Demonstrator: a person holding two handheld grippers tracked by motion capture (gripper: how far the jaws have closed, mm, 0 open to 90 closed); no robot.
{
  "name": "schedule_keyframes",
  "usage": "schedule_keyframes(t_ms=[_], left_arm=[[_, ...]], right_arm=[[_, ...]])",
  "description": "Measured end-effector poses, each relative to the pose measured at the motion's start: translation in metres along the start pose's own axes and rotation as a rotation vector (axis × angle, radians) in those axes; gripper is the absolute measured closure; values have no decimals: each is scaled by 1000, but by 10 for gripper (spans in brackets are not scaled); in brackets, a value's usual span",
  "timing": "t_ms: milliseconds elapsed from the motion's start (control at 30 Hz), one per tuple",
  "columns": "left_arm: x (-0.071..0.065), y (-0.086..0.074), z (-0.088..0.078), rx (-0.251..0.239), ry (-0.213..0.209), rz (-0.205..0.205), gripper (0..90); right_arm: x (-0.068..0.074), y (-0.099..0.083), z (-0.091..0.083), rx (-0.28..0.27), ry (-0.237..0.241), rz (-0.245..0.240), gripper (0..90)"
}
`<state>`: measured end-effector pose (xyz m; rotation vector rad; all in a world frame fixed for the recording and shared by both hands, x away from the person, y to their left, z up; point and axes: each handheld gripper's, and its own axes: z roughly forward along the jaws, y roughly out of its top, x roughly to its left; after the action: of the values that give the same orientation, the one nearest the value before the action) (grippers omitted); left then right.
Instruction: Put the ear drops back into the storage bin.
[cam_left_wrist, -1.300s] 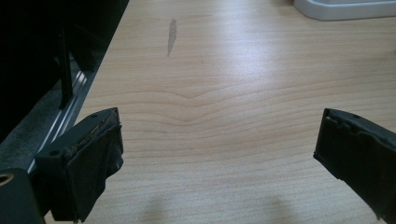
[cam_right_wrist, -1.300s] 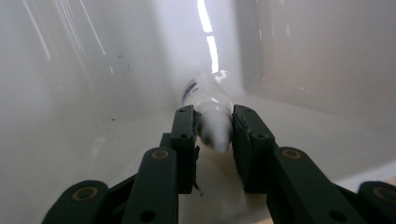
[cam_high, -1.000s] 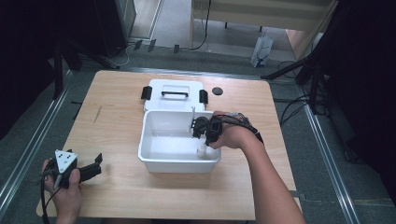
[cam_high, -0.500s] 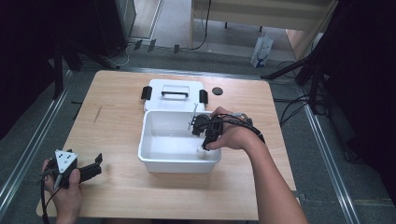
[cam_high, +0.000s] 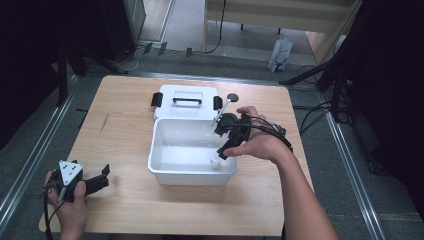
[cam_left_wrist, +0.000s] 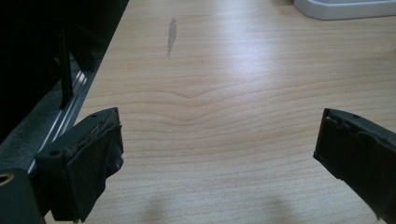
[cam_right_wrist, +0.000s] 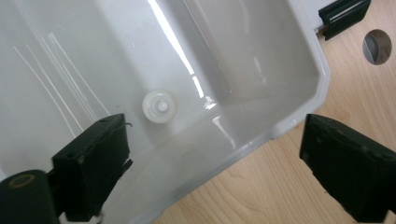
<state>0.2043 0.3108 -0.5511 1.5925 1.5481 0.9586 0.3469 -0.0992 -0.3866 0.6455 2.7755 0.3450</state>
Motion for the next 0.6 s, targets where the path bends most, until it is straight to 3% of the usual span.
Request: schedule_keyframes(t_ms=[100,600], left_arm=[[0,0,0,0,1,1,18],[-1,0,0,1,2,5,18]], right_arm=[[-3,-8,-4,-21,-4,40,2],[-14,-51,-12,-99,-17,147,0]])
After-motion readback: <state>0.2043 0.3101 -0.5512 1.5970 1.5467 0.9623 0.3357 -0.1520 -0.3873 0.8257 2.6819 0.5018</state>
